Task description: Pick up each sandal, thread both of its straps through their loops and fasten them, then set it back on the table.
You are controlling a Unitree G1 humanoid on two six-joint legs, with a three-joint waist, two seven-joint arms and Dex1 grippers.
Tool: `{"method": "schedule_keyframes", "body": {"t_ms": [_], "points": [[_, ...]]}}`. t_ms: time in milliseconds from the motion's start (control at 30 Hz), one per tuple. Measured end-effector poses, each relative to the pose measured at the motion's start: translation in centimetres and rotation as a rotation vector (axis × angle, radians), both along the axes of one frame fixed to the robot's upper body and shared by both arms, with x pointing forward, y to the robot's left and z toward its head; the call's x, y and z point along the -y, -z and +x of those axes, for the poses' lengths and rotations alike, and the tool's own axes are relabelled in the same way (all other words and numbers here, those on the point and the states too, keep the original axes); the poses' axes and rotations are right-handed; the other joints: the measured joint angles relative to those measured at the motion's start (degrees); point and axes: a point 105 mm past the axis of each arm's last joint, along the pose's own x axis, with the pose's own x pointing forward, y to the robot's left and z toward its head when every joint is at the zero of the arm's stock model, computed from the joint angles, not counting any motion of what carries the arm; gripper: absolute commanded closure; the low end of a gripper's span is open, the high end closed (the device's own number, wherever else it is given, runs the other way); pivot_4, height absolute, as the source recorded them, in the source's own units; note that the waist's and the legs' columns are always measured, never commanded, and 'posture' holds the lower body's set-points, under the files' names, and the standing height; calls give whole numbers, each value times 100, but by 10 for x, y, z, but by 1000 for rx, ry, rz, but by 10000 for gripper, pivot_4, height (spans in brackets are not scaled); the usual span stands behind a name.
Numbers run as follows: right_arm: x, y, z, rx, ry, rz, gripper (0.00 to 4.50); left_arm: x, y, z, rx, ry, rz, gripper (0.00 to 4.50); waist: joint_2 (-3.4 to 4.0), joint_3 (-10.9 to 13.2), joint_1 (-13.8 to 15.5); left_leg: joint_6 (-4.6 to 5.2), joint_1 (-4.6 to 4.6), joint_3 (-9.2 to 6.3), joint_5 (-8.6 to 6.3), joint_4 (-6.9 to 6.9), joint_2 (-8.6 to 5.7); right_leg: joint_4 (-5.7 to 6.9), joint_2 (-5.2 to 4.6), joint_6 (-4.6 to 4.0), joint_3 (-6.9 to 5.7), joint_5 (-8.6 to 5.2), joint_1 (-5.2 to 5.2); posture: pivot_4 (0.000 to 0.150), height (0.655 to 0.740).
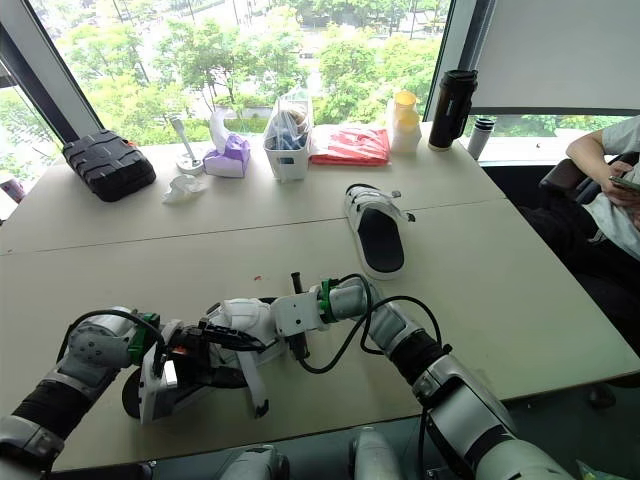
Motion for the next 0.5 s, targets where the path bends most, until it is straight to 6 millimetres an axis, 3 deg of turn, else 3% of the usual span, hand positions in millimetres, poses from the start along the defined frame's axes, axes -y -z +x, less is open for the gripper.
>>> {"method": "schedule_keyframes", "body": {"t_ms": [233,400,500], "points": [[-1,0,0,-1,-1,1,45000,-8,-5,-5,-5,-62,-50,1141,1,0,-3,1,1,0,0,-1,2,0,0,-1,0,0,0,1500,7400],[-1,0,-1,-3,-1,3,45000,-54,-31,9,50,-318,-107,1141,3,2,-9,2,2,0,-1,-3,4,0,1,-4,1,-3,0,1500,7400],[-1,1,-1,-5,-1,5,45000,-84,-35,12,-3,-504,-160,1141,7,3,-13,7,4,2,-4,-3,4,0,1,-1,0,-3,0,1500,7400]]}}
